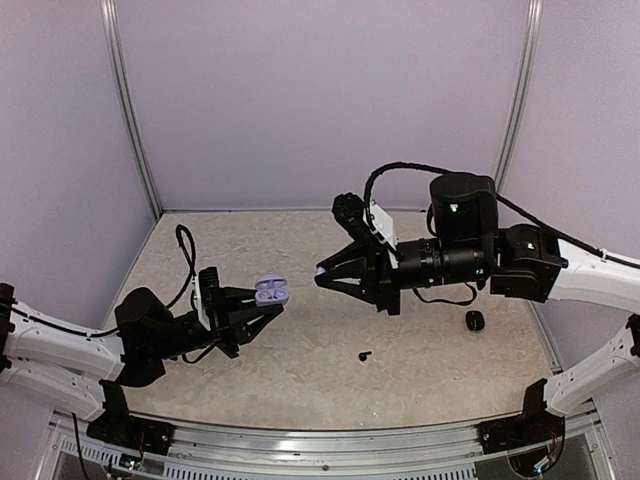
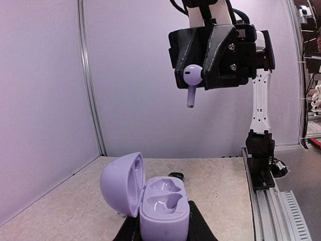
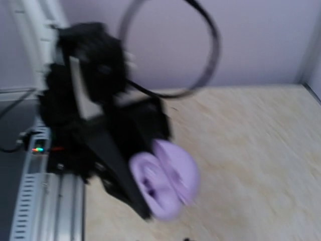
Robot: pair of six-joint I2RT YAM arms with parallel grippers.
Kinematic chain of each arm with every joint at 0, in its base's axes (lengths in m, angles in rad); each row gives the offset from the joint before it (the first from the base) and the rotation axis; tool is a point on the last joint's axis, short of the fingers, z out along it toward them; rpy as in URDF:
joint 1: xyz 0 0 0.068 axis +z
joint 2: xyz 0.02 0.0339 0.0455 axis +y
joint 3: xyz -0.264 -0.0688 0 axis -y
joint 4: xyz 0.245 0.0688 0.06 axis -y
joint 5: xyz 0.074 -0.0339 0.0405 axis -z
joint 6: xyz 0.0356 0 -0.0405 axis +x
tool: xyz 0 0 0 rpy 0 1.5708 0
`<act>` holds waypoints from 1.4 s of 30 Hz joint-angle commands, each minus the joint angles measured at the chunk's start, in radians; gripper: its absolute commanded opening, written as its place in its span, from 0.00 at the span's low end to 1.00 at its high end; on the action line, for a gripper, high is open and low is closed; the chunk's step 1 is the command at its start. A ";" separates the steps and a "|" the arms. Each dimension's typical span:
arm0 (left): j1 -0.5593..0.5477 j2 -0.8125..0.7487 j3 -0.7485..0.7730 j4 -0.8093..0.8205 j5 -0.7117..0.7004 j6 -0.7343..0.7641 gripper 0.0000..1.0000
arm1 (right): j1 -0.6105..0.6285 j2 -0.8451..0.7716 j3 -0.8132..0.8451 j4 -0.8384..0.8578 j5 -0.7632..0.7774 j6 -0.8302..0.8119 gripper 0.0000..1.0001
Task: Insert the wireless bluetooth earbuds into the charging case
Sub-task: Place the left earbud in the left side groove of the charging case.
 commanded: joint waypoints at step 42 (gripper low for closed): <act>-0.052 0.049 0.046 0.054 -0.057 0.016 0.00 | 0.063 0.196 0.007 0.249 -0.044 0.075 0.13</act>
